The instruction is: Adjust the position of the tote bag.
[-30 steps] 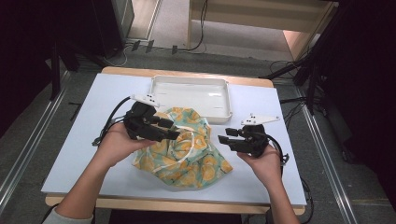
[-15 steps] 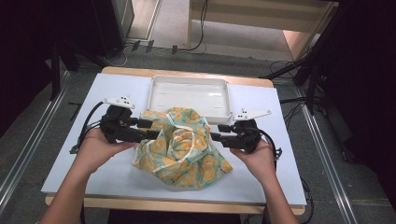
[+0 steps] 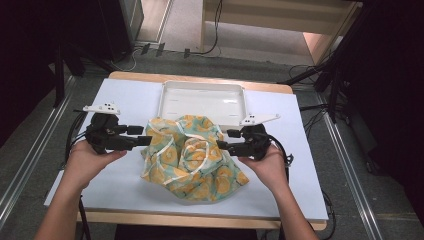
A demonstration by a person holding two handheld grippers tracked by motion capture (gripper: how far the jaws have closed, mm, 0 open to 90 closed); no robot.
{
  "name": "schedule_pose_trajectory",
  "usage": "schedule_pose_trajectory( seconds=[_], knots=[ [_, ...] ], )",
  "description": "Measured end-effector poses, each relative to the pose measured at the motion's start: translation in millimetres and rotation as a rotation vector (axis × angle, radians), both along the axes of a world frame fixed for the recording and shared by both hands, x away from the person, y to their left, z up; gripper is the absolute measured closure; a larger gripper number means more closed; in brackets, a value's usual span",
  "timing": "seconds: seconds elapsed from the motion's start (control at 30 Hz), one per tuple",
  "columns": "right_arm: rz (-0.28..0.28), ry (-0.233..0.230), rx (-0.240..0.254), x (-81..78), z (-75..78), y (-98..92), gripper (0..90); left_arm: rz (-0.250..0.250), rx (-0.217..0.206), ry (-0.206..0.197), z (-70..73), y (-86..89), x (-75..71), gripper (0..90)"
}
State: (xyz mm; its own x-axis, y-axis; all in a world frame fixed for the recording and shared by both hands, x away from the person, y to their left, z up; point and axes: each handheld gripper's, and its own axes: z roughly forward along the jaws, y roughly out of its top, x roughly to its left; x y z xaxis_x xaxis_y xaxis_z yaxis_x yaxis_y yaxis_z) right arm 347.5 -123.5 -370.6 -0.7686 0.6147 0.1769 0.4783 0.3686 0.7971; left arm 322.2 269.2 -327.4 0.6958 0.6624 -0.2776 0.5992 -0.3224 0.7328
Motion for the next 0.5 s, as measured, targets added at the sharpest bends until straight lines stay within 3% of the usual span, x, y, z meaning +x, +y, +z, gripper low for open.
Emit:
schedule_pose_trajectory(
  seconds=[0.3, 0.4, 0.5],
  knots=[
    [0.008, -0.004, -0.025, 7.7, -2.6, 16.5, 35.9, 0.022, -0.013, 0.023, -16.1, 8.8, 7.1, 37.2],
    [0.000, 0.006, -0.037, 12.0, -6.7, 22.7, 37.5, 0.028, 0.002, 0.045, -29.5, 7.9, 12.4, 38.3],
    [-0.008, 0.014, -0.051, 15.4, -10.8, 26.1, 43.6, 0.032, -0.014, 0.059, -36.5, 6.9, 14.8, 42.4]
  ],
)
